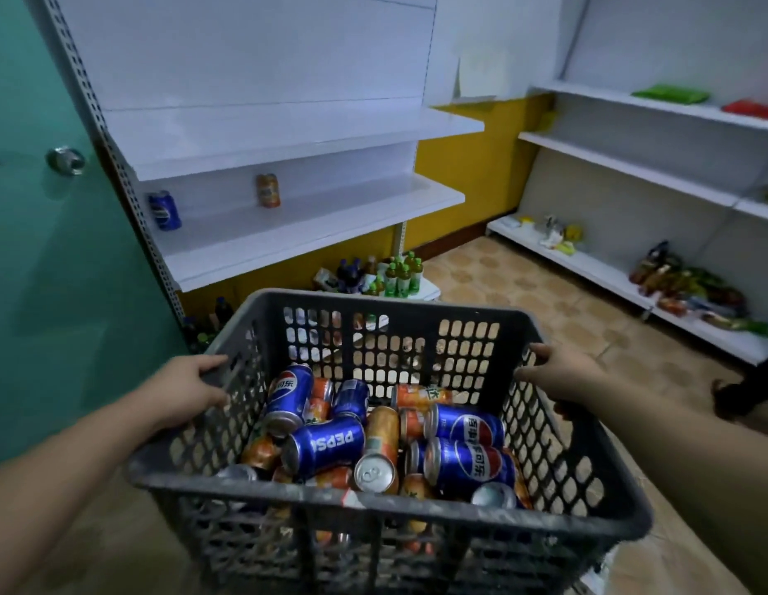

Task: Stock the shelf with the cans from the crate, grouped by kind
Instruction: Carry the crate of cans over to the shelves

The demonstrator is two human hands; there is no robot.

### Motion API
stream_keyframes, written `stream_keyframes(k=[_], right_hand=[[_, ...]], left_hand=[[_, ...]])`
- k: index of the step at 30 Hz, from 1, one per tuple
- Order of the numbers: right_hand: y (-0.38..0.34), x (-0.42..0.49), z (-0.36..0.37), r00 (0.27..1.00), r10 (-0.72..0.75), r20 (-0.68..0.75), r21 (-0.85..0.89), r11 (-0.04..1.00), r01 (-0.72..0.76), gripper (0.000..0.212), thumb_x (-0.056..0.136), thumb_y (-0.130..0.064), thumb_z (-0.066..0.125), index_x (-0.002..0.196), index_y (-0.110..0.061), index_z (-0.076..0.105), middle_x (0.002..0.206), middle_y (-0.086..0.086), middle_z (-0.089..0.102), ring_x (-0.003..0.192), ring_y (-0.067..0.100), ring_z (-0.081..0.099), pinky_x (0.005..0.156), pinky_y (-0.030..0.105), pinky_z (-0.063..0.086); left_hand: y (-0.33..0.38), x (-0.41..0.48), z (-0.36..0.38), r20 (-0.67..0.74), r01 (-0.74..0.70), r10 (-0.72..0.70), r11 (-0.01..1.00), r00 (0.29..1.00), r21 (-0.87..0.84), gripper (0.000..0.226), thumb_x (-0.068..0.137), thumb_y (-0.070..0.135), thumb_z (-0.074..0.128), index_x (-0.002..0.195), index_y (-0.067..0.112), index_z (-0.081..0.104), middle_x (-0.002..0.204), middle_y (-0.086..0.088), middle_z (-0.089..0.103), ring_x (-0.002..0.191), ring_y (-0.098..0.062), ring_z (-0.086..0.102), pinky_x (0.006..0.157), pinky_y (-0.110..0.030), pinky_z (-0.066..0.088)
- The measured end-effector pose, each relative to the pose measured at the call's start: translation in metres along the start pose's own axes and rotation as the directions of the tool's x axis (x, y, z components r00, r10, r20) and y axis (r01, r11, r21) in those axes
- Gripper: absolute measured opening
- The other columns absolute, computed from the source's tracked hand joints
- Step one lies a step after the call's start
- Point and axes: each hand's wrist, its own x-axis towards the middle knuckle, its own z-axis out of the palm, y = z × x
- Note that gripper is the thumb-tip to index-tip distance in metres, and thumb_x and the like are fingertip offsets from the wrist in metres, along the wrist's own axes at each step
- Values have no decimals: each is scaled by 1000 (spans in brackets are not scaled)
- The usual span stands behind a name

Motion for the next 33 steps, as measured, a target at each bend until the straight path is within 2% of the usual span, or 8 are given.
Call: stream_keyframes(k=[4, 7, 11, 16, 22, 26, 28, 33], right_hand=[[-11, 49, -16, 999, 38, -21, -10, 999, -39, 64, 90, -36, 64, 146, -29, 35, 96, 8, 61, 72, 20, 65, 57, 29, 57], [-20, 91, -35, 998, 51, -34, -2, 999, -51, 65, 91, -35, 63, 148, -29, 32, 102, 9, 60, 71, 19, 63, 51, 27, 53], [-32, 131, -57, 993, 96, -67, 29, 995, -95, 65, 90, -36, 64, 147, -31, 33, 100, 8, 60, 73, 20, 65, 55, 30, 58], [-41, 170, -89, 967, 202, -153, 85, 978, -191, 65, 90, -36, 65, 147, -32, 34, 98, 7, 60, 69, 18, 62, 48, 27, 51], [-54, 199, -93, 894, 356, -272, 144, 934, -328, 65, 89, -39, 65, 147, -31, 36, 118, 13, 59, 87, 25, 63, 77, 41, 59], [-50, 218, -94, 861, 410, -299, 191, 910, -367, 65, 90, -40, 63, 148, -30, 34, 102, 10, 57, 70, 21, 61, 57, 33, 56], [-46, 229, -97, 856, 436, -279, 198, 898, -392, 66, 90, -40, 63, 148, -31, 33, 104, 10, 59, 66, 20, 63, 48, 29, 52], [-34, 269, -119, 852, 412, -324, 167, 911, -377, 65, 90, -37, 63, 147, -29, 35, 116, 11, 59, 75, 21, 65, 61, 34, 59]], left_hand=[[45, 68, 3, 43, -72, 71, 996, 997, 46, 70, 75, 10, 76, 139, 20, 48, 130, -13, 56, 85, -19, 58, 68, -27, 44], [71, 111, 19, 66, -80, 77, 996, 995, 49, 73, 75, 9, 76, 140, 21, 46, 134, -13, 53, 87, -20, 59, 71, -29, 47], [113, 167, 26, 55, -118, 116, 993, 992, 27, 69, 77, 5, 74, 139, 20, 47, 130, -15, 54, 81, -19, 58, 66, -28, 45], [173, 239, 32, 121, -217, 211, 976, 970, 33, 67, 78, 6, 73, 138, 21, 48, 126, -14, 56, 66, -16, 59, 53, -26, 44], [244, 324, 31, 207, -390, 361, 912, 909, 124, 65, 77, 4, 74, 137, 14, 50, 125, -16, 59, 66, -12, 54, 59, -25, 41], [283, 368, 41, 254, -455, 414, 881, 874, 128, 65, 75, 2, 73, 136, 14, 52, 109, -16, 61, 62, -16, 54, 58, -26, 40], [299, 386, 51, 281, -451, 403, 883, 871, 132, 65, 76, 2, 73, 136, 14, 51, 110, -18, 62, 62, -17, 54, 61, -27, 43], [318, 419, 87, 337, -432, 365, 889, 868, 149, 69, 77, 8, 73, 139, 22, 47, 120, -14, 58, 73, -17, 58, 60, -25, 44]])
